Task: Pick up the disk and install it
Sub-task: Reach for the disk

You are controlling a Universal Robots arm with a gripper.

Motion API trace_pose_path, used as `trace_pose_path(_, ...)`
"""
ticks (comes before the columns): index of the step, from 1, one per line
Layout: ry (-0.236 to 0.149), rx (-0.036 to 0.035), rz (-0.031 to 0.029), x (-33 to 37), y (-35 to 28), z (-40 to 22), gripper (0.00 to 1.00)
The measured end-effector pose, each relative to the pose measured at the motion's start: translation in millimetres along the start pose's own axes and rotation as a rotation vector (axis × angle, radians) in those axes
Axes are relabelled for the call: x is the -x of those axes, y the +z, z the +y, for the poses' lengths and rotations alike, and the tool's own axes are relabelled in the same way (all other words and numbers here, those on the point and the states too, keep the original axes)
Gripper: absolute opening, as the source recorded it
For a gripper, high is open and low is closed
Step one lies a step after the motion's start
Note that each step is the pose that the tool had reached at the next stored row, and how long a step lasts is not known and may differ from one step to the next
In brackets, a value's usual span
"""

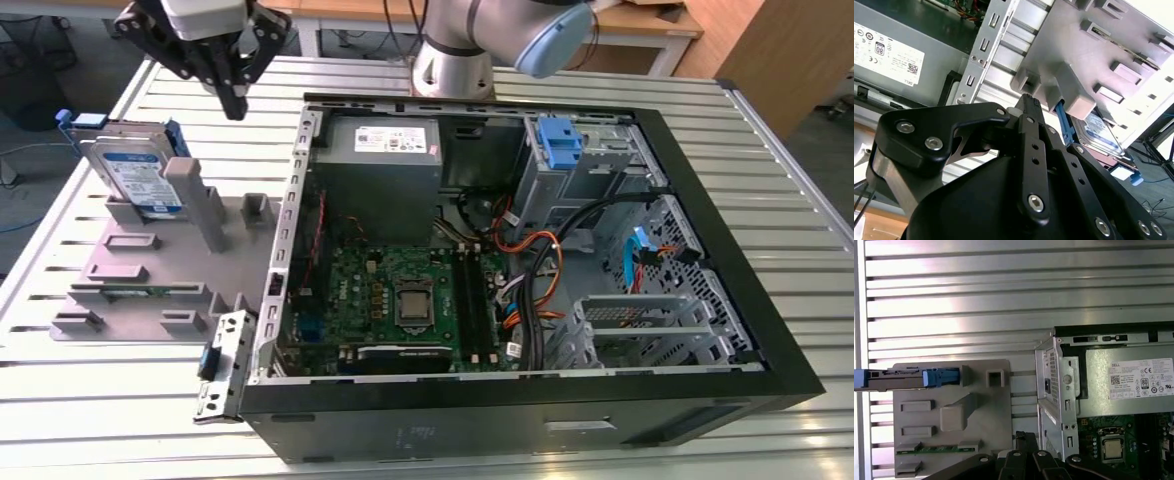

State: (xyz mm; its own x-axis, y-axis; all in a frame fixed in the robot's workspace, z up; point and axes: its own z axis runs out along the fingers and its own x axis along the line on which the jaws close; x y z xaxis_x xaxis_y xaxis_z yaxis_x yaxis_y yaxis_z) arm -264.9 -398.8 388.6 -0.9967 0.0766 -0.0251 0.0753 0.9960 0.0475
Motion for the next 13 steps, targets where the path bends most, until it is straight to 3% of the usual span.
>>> trace_pose_path(13,0.000,0.0000,-0.0001,-29.4,0.5,-1.9,0.11)
